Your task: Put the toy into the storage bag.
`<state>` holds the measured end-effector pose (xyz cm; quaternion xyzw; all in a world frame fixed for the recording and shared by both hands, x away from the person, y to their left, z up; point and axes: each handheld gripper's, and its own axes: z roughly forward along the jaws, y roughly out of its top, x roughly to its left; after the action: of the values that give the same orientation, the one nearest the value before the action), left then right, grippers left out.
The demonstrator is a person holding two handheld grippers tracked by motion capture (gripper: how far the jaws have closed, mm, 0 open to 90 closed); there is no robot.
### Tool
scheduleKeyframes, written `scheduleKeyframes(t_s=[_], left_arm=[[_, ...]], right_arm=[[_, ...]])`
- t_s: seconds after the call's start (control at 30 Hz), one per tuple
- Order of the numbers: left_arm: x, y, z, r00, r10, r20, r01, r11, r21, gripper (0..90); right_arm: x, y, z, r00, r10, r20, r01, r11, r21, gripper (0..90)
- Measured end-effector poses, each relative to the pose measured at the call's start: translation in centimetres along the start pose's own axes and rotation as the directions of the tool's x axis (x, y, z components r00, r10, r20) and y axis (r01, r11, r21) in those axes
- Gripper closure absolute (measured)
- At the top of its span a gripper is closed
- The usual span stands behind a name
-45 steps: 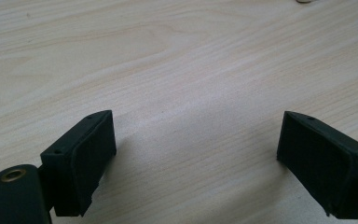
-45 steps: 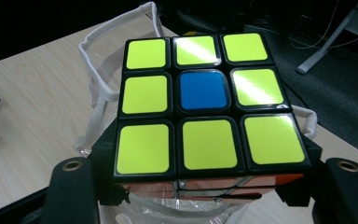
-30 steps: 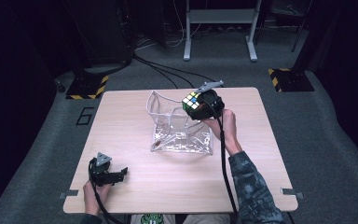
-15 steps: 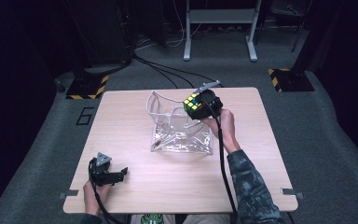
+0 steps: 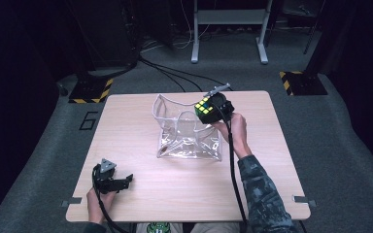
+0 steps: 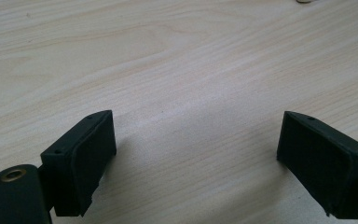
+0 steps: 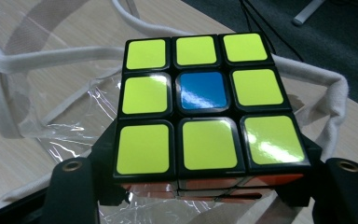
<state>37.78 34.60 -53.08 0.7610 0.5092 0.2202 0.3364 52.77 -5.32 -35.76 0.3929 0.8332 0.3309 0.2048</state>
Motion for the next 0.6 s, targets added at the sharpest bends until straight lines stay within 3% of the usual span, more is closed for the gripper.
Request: scheduleKeyframes(t_s=[0.23,0.27,0.6], left_arm=[[0.01,0.00,0.00,1.0000,0.001,0.000,-0.001,1.0000,0.000,11.5],[0.01,0.00,0.00,1.0000,0.000,0.000,0.000,1.0000,0.000,11.5],[0.01,0.00,0.00,1.0000,0.001,0.001,-0.001,1.0000,0.000,11.5]], right_arm=[[-0.30,-0.07,0.55,0.9999,-0.011,0.006,0.011,0.999,0.037,33.0],[-0.47,-0.05,0.76,0.9994,-0.033,0.004,0.033,0.999,0.028,33.0],[-0.12,0.31,1.00,0.9989,-0.038,0.029,0.035,0.996,0.079,32.9]])
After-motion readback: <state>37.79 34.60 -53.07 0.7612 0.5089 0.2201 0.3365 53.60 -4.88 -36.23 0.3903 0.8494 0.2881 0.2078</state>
